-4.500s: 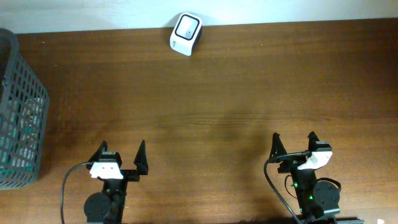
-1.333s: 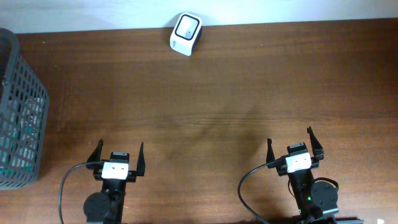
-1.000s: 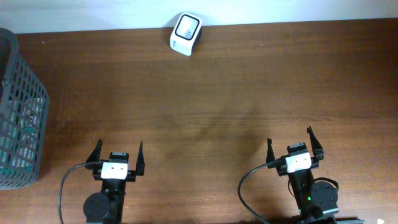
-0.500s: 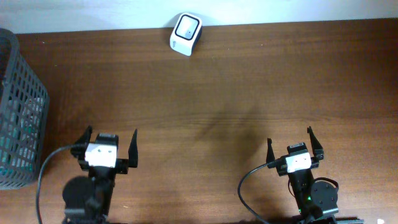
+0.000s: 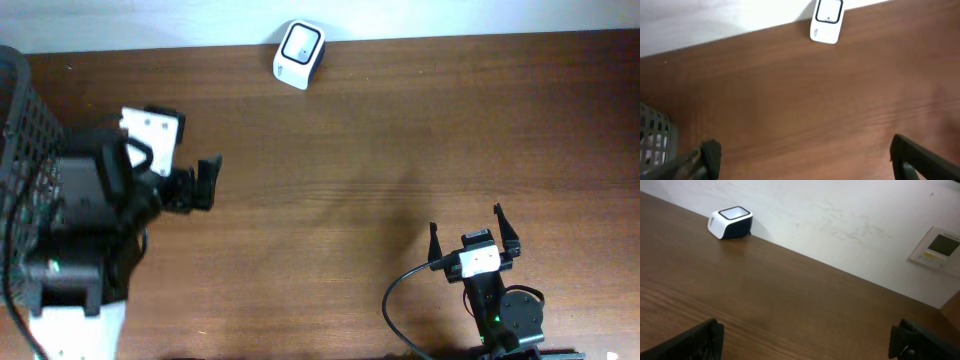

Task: Scan the item barcode
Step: 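Move the left gripper into the grey basket toward a light-green packet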

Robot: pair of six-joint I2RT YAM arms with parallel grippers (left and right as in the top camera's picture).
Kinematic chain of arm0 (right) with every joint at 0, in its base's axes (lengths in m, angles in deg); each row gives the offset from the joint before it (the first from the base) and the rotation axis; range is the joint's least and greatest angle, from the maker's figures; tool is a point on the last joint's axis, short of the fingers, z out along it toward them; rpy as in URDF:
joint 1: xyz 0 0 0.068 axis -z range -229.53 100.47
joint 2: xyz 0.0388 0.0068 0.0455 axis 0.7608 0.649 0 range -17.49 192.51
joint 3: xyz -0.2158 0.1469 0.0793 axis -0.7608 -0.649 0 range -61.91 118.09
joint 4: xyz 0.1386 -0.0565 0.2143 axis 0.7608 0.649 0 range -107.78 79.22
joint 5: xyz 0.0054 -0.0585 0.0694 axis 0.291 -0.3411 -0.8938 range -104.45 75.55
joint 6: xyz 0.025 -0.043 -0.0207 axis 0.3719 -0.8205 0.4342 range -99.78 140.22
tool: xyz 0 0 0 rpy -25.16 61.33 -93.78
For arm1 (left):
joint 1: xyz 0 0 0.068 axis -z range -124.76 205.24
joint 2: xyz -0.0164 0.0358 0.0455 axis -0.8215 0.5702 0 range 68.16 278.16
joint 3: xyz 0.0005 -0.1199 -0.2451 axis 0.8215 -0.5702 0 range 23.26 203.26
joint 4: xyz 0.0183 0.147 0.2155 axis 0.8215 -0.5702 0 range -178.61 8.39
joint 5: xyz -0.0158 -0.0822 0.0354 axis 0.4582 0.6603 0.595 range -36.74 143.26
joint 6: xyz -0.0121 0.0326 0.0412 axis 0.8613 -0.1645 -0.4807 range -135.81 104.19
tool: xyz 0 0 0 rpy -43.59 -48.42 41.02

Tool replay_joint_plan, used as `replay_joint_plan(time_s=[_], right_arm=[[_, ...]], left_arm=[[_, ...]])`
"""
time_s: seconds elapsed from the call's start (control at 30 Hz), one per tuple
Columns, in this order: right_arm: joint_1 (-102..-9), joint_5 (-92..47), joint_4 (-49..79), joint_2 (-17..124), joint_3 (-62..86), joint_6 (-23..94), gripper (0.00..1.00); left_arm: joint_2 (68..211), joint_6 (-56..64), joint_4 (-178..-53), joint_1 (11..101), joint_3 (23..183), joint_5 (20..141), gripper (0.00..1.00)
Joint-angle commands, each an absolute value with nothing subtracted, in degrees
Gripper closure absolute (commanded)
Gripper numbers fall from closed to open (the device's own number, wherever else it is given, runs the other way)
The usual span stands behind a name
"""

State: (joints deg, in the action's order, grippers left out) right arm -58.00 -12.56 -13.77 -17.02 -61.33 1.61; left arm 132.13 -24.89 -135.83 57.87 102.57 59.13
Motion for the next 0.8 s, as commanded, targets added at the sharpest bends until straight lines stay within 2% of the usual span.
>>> replay_joint_plan(time_s=[0.0, 0.1, 0.17, 0.27, 0.33, 0.5, 0.77], right_arm=[[-58.38, -12.65, -13.27, -17.19, -61.59, 1.39, 0.01], [-58.38, -12.65, -13.25, -17.17, -61.59, 1.39, 0.01], [-58.38, -12.65, -13.25, -17.19, -61.59, 1.37, 0.01], [-58.38, -12.65, -13.25, -17.19, -61.59, 1.39, 0.01], [-58.38, -12.65, -13.25, -17.19, -61.59, 1.39, 0.01], [-58.38, -12.65, -13.25, -17.17, -61.59, 1.39, 0.01], [-58.38, -12.65, -13.25, -17.19, -61.59, 1.39, 0.01]], left_arm=[[137.26, -24.04, -137.49, 57.59, 107.37, 63.63, 0.01], [139.58, -23.99, -136.2, 57.43, 107.4, 64.22, 0.01], [140.41, -18.62, -135.39, 54.99, 109.39, 61.51, 0.01], [141.5, -12.94, -136.24, 47.03, 115.57, 60.49, 0.01], [142.05, -9.9, -137.16, 38.2, 119.4, 60.51, 0.01], [143.63, -5.55, -137.6, 21.44, 119.85, 60.31, 0.04], [148.56, -6.86, -132.02, 11.47, 119.88, 60.53, 0.04]])
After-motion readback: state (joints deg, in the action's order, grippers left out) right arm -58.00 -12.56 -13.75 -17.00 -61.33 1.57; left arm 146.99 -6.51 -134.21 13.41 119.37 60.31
